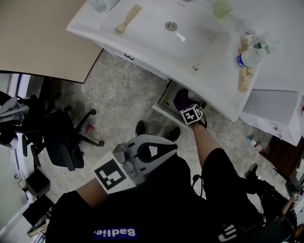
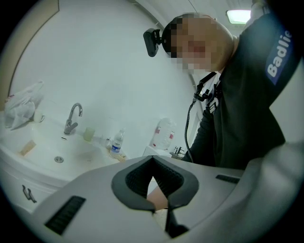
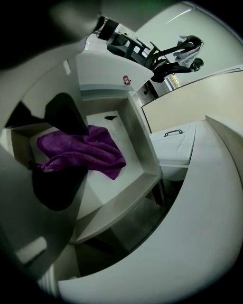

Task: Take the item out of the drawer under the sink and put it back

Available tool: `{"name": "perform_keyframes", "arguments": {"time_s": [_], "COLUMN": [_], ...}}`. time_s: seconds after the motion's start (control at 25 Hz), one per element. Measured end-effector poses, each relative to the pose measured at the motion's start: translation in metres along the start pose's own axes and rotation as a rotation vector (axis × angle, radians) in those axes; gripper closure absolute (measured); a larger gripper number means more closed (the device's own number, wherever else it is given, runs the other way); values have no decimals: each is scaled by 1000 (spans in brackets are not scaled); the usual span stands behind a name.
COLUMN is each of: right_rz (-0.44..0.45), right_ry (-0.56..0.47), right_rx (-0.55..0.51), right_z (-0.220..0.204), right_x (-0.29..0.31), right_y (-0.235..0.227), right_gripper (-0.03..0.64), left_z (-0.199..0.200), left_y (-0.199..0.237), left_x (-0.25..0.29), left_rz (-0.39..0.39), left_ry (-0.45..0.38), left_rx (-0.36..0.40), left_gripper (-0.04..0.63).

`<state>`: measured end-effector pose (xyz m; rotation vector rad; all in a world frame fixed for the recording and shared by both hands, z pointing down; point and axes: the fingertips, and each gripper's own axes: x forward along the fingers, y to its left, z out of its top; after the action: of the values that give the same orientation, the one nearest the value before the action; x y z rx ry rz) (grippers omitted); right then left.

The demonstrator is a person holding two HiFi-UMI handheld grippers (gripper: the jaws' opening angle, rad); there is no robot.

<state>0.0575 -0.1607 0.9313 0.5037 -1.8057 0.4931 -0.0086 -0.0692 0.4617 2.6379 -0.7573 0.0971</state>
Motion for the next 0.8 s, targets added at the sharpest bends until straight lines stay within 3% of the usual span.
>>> {"name": "perform_keyframes", "arguments": {"time_s": [0.32, 0.48, 0.68, 0.8], "right_rz": [-2, -12, -19, -19], "right_ry": [52, 98, 84, 55], "right_rx": [-12, -76, -108, -87], "right_z": [-4, -10, -11, -9], "right_x": [25, 34, 32, 23], "right_y": [-5, -3, 4, 7], "right_gripper": [436, 437, 513, 523], "left_z": [-10, -18, -23, -23], "left_y": [1, -3, -9, -14], "left_x": [-5, -9, -12, -14], "left_rz": [28, 34, 33, 28], "left_ry": [27, 42, 43, 45], "left_rx": [-16, -14, -13, -7], "left_gripper": [600, 600, 600, 600]}}
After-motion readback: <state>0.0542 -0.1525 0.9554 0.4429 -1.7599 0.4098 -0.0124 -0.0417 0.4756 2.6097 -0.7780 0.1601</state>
